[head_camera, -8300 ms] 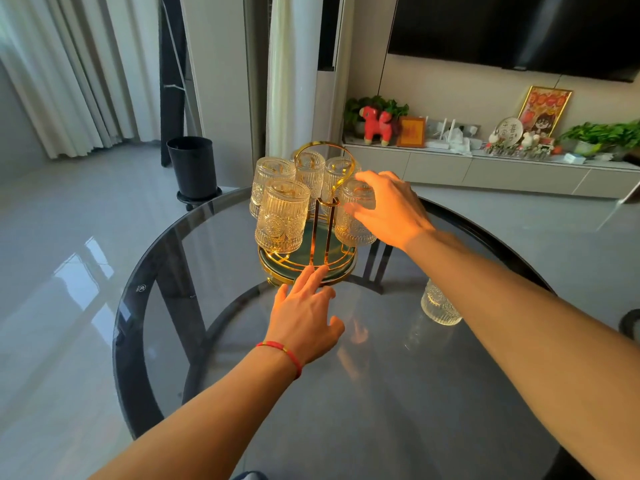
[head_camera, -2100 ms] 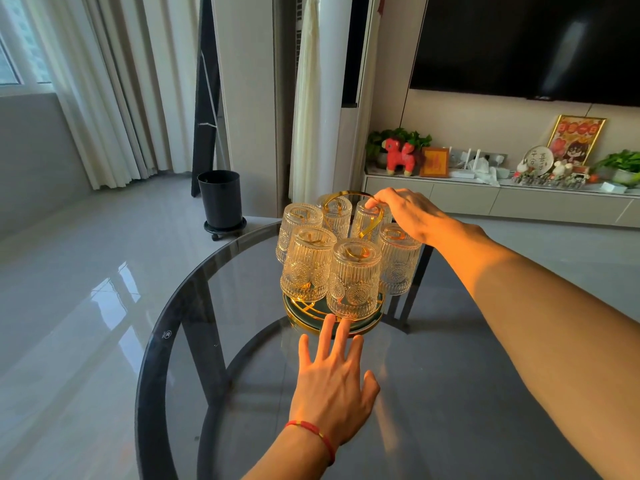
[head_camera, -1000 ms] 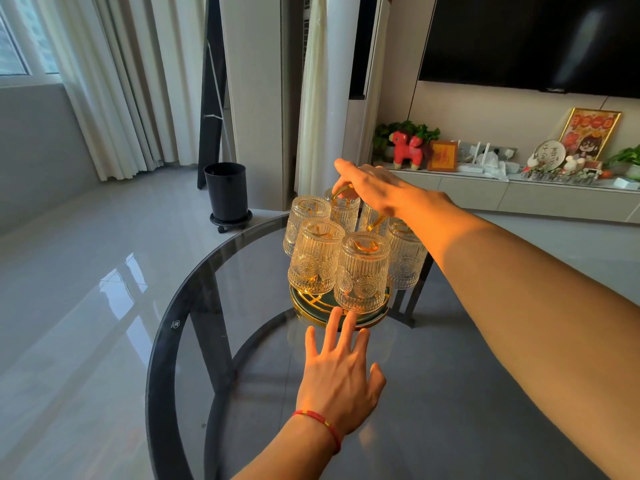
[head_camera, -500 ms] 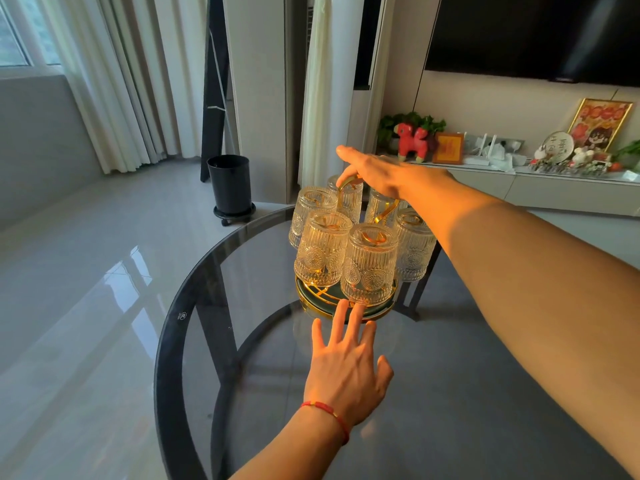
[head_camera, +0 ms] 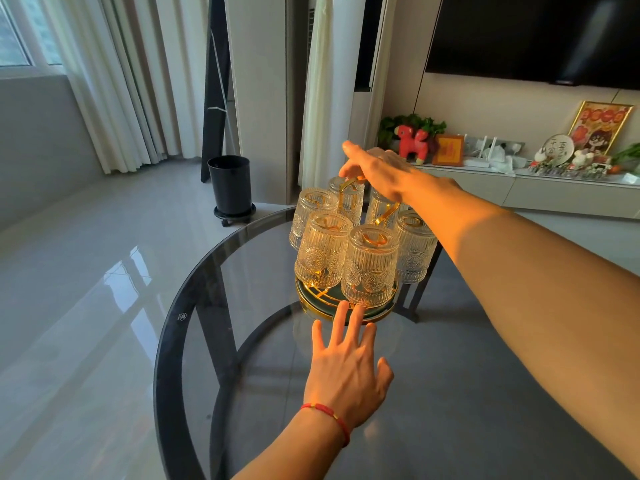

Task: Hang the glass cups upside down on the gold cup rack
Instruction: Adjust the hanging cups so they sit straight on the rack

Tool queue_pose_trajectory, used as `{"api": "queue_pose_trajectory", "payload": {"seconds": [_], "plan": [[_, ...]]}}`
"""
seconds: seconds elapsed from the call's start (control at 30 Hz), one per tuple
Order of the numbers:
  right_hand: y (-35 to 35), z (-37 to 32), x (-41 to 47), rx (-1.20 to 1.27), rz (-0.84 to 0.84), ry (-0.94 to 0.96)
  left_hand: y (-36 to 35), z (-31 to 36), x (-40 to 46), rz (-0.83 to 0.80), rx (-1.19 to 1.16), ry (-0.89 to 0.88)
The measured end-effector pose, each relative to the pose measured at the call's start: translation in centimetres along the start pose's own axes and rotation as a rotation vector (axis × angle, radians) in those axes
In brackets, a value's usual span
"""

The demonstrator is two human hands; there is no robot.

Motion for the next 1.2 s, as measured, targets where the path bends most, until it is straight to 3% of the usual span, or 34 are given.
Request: {"api": "queue_pose_trajectory", "payload": {"seconds": [0.73, 0.93, 1.07, 1.2], "plan": [[-0.4, 0.1, -0.7, 0.076, -0.065, -0.002, 0.2, 0.0, 0.0, -0.001, -0.006, -0.004], [0.2, -2.3, -1.3, 0.027, -0.016, 0.162, 0.0, 0.1, 0.1, -0.01, 0.006, -0.005], [-1.6, -5.3, -1.9, -0.178, -0.244, 0.354, 0.0, 0.1, 0.0, 0.003, -0.001, -0.006], [-3.2, -5.0, -2.0, -0.296, -0.478, 0.297, 0.2, 0.1, 0.0, 0.031, -0.022, -0.007]]}}
Point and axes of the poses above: each hand's wrist, its own x-axis towards the middle knuckle, its own y-axis out of the back of the hand, z = x × y, the point moved 8 cm from there along x, towards the middle knuckle, and after that the axes turned 15 degrees about y, right-handed, at the moved point
